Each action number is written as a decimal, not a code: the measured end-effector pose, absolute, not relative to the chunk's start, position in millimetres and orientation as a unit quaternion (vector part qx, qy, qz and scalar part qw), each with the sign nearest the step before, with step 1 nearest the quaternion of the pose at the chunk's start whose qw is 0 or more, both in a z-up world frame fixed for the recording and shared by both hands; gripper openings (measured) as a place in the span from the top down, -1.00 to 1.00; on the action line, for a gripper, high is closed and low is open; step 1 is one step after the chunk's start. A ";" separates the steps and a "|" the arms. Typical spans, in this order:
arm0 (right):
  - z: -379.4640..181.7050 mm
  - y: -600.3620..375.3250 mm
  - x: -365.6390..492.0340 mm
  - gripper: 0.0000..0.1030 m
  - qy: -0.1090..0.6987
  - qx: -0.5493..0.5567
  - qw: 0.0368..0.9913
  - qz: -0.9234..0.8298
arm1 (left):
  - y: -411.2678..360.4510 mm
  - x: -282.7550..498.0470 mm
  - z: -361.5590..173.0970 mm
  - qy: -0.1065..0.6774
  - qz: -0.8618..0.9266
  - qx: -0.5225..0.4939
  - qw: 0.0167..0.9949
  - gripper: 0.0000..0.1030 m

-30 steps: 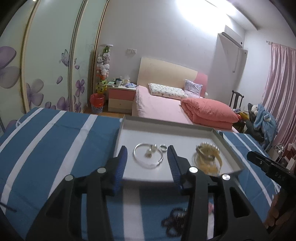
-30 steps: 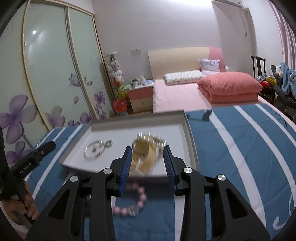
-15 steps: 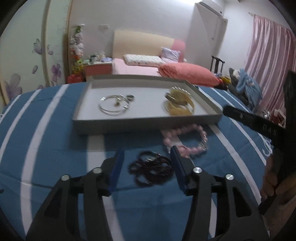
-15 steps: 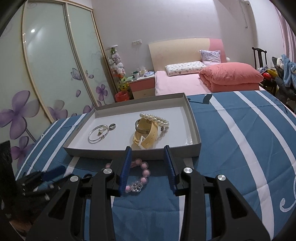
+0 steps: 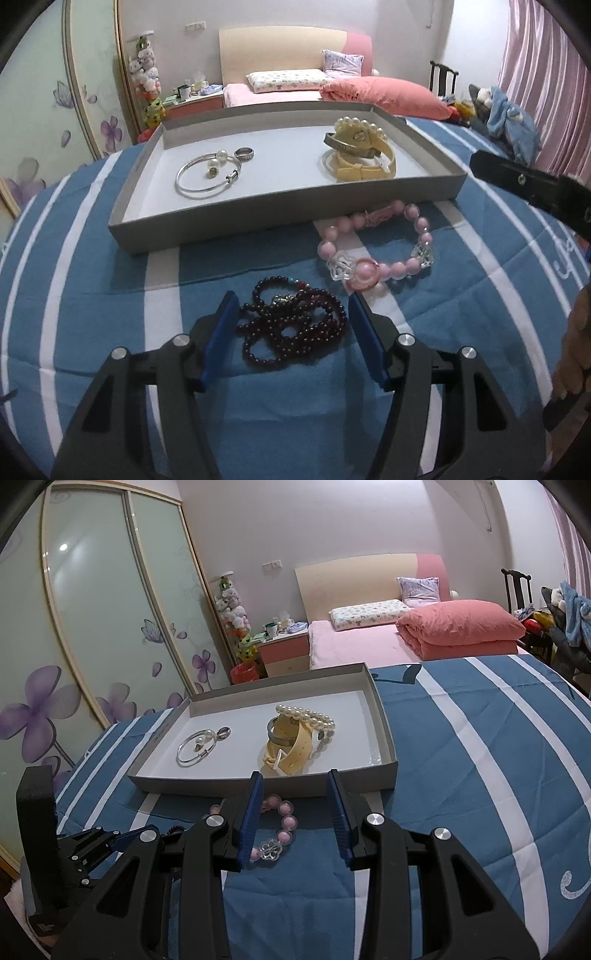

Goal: Organize jewelry
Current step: 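Lower the left gripper onto the dark red bead bracelet and close it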

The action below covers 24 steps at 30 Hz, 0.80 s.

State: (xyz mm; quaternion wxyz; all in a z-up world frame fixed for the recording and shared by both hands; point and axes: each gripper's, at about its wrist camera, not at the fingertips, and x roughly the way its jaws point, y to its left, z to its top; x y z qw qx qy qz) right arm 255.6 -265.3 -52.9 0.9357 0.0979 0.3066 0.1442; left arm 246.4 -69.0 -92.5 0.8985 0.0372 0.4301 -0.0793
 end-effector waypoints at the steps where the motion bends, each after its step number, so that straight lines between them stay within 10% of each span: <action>1: -53.1 -265.0 255.7 0.29 0.307 0.098 0.936 0.144 | -70.3 246.3 -92.2 0.430 -0.078 0.041 0.899 -0.04; 13: -54.8 -263.1 255.8 0.28 0.312 0.098 0.934 0.147 | -62.4 251.7 -89.4 0.424 -0.072 0.031 0.902 0.90; 24: -57.7 -259.3 256.9 0.28 0.318 0.094 0.932 0.148 | -34.5 266.2 -84.6 0.410 -0.039 0.001 0.911 0.90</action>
